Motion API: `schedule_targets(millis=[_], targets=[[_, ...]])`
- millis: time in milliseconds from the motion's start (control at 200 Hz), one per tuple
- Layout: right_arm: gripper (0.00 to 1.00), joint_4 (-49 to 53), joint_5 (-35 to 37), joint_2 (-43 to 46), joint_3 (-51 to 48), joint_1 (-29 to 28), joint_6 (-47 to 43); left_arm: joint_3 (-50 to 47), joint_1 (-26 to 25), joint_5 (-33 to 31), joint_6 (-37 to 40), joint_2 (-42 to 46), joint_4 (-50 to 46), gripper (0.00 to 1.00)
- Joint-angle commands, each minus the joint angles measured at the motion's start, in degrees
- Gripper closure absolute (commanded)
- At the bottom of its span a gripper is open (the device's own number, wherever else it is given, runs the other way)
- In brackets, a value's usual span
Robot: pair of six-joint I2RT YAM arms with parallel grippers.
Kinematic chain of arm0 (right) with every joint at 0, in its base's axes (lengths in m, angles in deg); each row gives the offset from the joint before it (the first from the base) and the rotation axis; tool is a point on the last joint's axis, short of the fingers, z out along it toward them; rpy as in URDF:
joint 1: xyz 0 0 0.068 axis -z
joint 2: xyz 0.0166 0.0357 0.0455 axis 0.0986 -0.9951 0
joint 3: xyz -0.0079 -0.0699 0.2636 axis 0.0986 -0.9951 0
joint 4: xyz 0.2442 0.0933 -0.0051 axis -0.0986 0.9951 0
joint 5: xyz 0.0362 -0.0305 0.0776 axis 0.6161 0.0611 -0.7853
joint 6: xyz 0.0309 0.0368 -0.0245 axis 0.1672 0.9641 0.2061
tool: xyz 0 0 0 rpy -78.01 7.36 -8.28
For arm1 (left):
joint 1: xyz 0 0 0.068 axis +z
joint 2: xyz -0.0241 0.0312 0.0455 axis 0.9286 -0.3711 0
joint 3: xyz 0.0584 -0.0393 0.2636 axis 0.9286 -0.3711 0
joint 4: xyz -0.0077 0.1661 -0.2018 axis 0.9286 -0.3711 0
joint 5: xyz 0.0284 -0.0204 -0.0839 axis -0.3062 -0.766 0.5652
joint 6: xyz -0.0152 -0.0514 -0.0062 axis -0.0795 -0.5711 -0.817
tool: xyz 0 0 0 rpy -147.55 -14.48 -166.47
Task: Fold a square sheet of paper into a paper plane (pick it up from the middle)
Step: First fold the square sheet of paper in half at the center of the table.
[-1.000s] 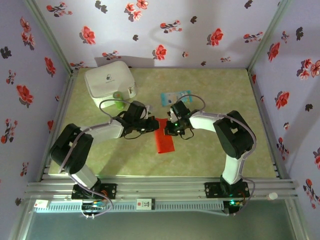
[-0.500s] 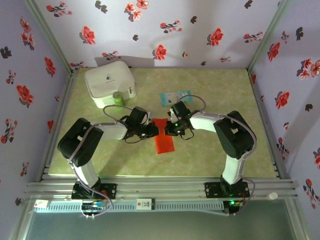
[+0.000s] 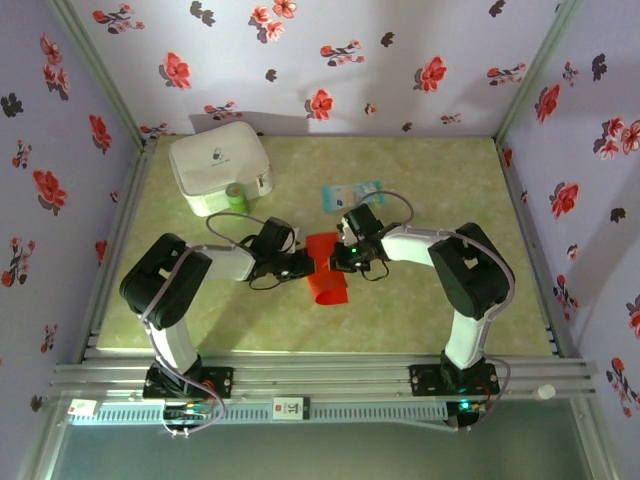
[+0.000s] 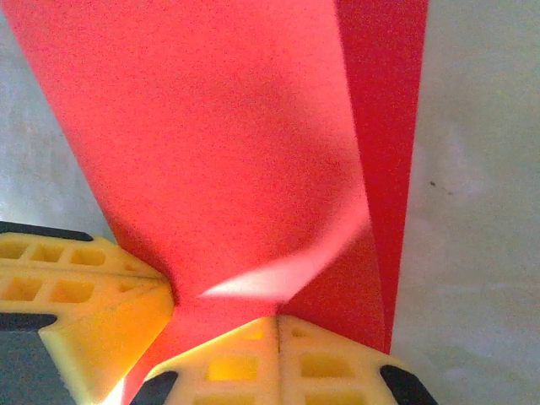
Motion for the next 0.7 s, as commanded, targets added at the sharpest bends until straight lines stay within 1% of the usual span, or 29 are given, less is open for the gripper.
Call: schedule_targets(millis=[0, 105, 190, 250, 410, 535, 695], targets=[[1.0, 6.84, 5.72, -2.34, -3.29, 0.47, 0.75, 1.32, -0.03, -3.42, 0.82, 4.15, -10.01, 1.0], [1.0, 6.7, 5.83, -1.81, -3.37, 0.47, 1.03, 2.88, -0.9, -3.32, -0.79, 7.92, -11.55, 1.0], [1.0, 6.46, 5.88, -1.72, -3.38, 0.47, 1.06, 3.81, -2.09, -1.88, -2.04, 8.75, -10.92, 1.0], [1.0, 6.44, 6.05, -1.87, -3.47, 0.47, 1.04, 4.19, -2.78, -0.51, -3.03, 8.14, -9.76, 1.0], [1.0, 6.19, 5.72, -2.25, -3.3, 0.47, 1.06, 4.38, -4.42, -0.33, -4.45, 4.46, -8.61, 1.0], [1.0, 6.07, 5.67, -2.26, -3.47, 0.47, 1.14, 2.17, -4.43, -1.53, -5.64, 3.18, -6.11, 1.0], [1.0, 5.88, 5.58, -2.37, -3.67, 0.47, 1.06, 0.12, -4.47, -2.85, -5.2, 2.15, -5.31, 1.0]])
